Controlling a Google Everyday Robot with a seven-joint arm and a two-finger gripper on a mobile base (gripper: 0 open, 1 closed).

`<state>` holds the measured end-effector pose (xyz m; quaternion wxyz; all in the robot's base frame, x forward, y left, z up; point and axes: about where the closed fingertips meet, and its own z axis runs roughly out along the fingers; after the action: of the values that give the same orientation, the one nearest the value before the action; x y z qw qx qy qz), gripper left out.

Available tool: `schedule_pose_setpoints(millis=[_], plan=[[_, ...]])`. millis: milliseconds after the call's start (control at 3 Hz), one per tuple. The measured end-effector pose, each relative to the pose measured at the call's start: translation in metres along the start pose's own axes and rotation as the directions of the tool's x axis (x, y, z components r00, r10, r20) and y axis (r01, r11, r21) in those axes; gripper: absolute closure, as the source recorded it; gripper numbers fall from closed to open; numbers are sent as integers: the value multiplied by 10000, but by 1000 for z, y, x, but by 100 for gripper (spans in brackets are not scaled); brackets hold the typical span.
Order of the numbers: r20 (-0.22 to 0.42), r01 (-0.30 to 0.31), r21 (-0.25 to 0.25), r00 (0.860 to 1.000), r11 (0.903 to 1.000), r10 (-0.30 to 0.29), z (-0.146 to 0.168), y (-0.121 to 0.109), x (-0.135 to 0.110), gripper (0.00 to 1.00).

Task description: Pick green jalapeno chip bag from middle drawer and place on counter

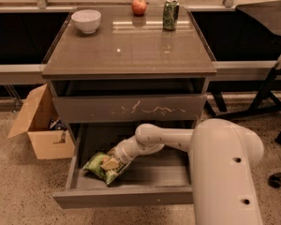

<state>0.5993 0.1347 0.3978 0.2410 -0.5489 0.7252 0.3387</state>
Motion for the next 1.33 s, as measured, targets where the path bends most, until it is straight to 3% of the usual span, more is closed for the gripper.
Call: schedule_pose_setpoints(millis=[333, 667, 1000, 1333], plan=[[1242, 915, 64, 9880, 9958, -916, -38, 13, -24, 96], [2798, 2144, 526, 9344, 9753, -2205, -106, 24, -38, 100], [2789, 2125, 490, 9353, 9759, -2177, -104, 25, -39, 100], [3329, 2922, 399, 8978, 9555, -2884, -122, 41, -62, 100]])
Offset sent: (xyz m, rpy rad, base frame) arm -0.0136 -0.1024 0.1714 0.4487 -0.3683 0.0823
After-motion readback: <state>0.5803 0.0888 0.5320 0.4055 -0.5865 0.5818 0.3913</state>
